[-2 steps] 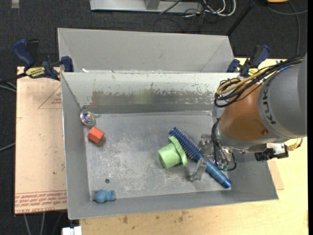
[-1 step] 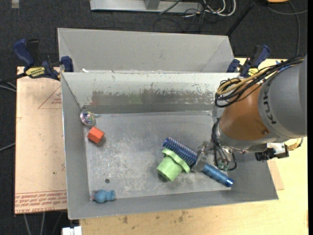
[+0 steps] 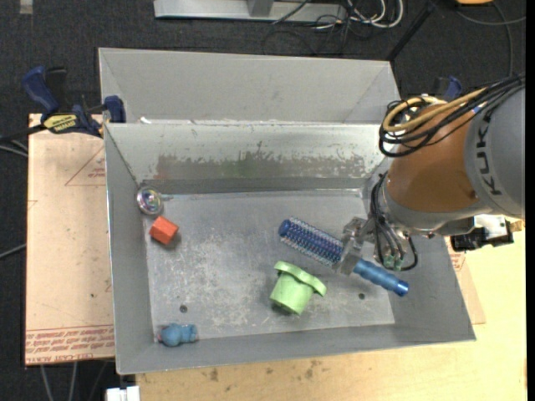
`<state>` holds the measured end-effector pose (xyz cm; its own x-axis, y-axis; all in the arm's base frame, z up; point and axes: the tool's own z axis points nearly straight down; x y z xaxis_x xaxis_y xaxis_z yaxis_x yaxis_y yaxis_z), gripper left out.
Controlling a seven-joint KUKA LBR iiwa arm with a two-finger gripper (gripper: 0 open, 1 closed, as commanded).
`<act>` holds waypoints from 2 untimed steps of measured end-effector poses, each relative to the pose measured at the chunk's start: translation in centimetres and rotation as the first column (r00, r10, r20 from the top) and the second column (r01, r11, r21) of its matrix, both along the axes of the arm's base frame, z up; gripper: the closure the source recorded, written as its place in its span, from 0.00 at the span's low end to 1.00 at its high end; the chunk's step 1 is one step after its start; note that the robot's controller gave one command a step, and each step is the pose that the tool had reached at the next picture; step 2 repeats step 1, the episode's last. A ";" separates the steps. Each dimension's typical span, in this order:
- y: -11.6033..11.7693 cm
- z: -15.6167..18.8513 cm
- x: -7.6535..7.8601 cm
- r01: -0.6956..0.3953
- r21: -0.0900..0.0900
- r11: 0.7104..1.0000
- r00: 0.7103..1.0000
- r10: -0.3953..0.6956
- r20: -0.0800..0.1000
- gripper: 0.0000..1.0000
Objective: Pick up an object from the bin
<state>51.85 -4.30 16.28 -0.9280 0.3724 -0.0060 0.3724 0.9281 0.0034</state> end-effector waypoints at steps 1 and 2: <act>-1.6 10.9 2.7 0.023 -0.002 1.000 1.000 -0.023 0.004 1.00; -1.6 10.9 2.7 0.023 -0.002 1.000 1.000 -0.023 0.004 1.00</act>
Offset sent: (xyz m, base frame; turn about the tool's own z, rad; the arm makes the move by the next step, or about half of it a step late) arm 0.0249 -0.0156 0.1052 0.0250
